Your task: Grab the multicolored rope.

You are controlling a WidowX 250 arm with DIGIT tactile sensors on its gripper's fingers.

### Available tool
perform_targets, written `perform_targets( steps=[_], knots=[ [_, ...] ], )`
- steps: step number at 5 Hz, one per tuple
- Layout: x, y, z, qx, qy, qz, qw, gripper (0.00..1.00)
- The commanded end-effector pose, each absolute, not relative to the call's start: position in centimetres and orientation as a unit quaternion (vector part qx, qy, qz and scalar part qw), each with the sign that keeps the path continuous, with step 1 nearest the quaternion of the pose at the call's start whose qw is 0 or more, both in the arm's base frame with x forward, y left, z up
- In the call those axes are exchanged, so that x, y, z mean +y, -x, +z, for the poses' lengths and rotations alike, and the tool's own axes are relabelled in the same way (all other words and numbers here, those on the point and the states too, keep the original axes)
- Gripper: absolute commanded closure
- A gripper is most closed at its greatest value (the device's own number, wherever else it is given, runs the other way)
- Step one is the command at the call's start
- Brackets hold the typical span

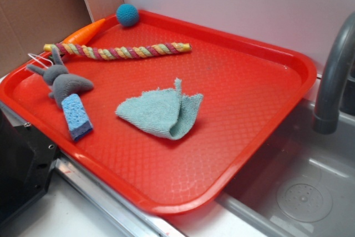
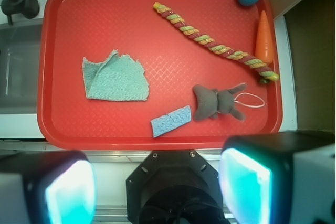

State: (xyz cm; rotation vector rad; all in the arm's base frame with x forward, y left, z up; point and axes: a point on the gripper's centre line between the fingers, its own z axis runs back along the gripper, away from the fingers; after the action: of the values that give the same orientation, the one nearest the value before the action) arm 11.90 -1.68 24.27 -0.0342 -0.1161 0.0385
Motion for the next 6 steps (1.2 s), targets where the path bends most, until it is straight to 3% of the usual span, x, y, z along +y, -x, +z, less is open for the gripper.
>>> perform_targets(
  steps=[1,2,3,4,5,6],
  knots=[
    [-1.7,-11.9,24.3,-0.058,0.017,0.019,0.998,0.00],
    [-0.6,-11.9,23.3,-0.059,-0.006,0.027,0.998,0.00],
    [0.8,-12.3,22.0,-0.071,0.015,-0.020,0.997,0.00],
    [1.4,-13.8,20.9,-0.105,0.019,-0.144,0.984,0.00],
    [2.1,-16.2,18.6,-0.104,0.022,-0.203,0.973,0.00],
    [3.3,-18.6,16.0,-0.083,0.002,-0.211,0.974,0.00]
  ],
)
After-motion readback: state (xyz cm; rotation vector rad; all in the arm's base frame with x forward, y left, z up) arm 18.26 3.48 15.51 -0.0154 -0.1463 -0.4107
